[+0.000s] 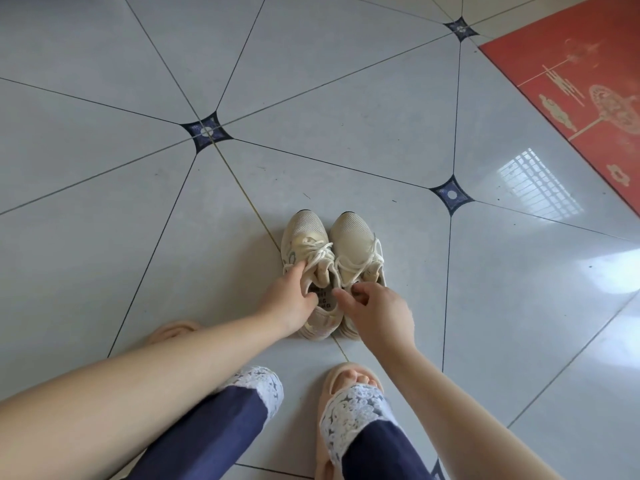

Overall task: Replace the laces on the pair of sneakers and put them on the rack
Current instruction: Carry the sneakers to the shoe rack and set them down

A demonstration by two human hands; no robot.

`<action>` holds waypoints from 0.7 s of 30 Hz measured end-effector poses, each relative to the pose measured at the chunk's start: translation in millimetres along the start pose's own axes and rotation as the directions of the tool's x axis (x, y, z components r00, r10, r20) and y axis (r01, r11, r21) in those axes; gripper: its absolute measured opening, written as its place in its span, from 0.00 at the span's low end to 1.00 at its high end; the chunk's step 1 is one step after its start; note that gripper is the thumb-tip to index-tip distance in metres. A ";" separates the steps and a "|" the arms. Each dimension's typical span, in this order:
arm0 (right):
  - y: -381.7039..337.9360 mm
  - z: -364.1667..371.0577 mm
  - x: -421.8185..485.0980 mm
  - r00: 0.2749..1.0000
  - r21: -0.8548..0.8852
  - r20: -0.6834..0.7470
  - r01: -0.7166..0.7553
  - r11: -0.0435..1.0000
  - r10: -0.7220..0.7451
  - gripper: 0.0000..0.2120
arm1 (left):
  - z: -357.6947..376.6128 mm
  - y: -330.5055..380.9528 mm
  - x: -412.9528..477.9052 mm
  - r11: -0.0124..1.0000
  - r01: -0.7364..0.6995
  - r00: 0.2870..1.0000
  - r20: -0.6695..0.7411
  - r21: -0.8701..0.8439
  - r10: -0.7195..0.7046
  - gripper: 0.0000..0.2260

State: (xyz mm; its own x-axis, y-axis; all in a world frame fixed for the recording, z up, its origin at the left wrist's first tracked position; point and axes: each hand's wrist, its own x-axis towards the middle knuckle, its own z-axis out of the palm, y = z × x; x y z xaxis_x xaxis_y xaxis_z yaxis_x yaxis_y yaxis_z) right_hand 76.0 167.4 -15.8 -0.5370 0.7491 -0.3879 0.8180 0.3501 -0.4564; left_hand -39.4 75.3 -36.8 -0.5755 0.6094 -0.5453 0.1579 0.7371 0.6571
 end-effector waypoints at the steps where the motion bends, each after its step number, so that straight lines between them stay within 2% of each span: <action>1: -2.2 1.6 2.3 1.000 -0.037 -0.006 -0.020 0.999 0.020 0.24 | 0.1 -1.2 0.0 1.000 0.001 1.000 -0.002 0.014 -0.001 0.26; 3: -5.3 6.2 6.5 0.998 -0.077 -0.023 -0.061 0.995 0.059 0.24 | -0.1 -3.6 -0.8 1.000 -0.004 1.000 0.005 0.018 0.004 0.26; 6: -7.0 14.1 8.7 0.991 -0.056 -0.093 -0.101 0.993 0.096 0.17 | 0.0 -5.9 0.8 0.999 -0.038 0.999 0.018 0.004 0.038 0.26; 13: -2.1 21.2 10.5 0.983 0.008 -0.165 -0.079 0.997 0.079 0.07 | 0.1 -9.6 4.2 0.997 -0.057 0.998 0.019 -0.051 0.058 0.25; 19: 6.1 7.6 5.1 0.979 -0.012 -0.197 -0.060 0.998 0.057 0.08 | -3.4 -4.3 -5.5 0.990 -0.020 0.990 0.134 -0.142 0.040 0.26; 21: 6.5 -3.3 -0.1 0.977 -0.028 -0.210 -0.052 0.998 0.045 0.08 | -7.4 6.9 -11.3 0.992 -0.025 0.985 0.166 -0.124 0.046 0.26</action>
State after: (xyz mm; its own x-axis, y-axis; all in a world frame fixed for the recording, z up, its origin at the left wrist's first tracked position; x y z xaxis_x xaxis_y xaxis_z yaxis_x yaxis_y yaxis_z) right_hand 82.0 171.5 -16.1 -0.4446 0.8653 -0.2315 0.8502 0.3263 -0.4131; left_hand -37.7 71.4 -22.2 -0.4267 0.6824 -0.5936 0.0718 0.6798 0.7299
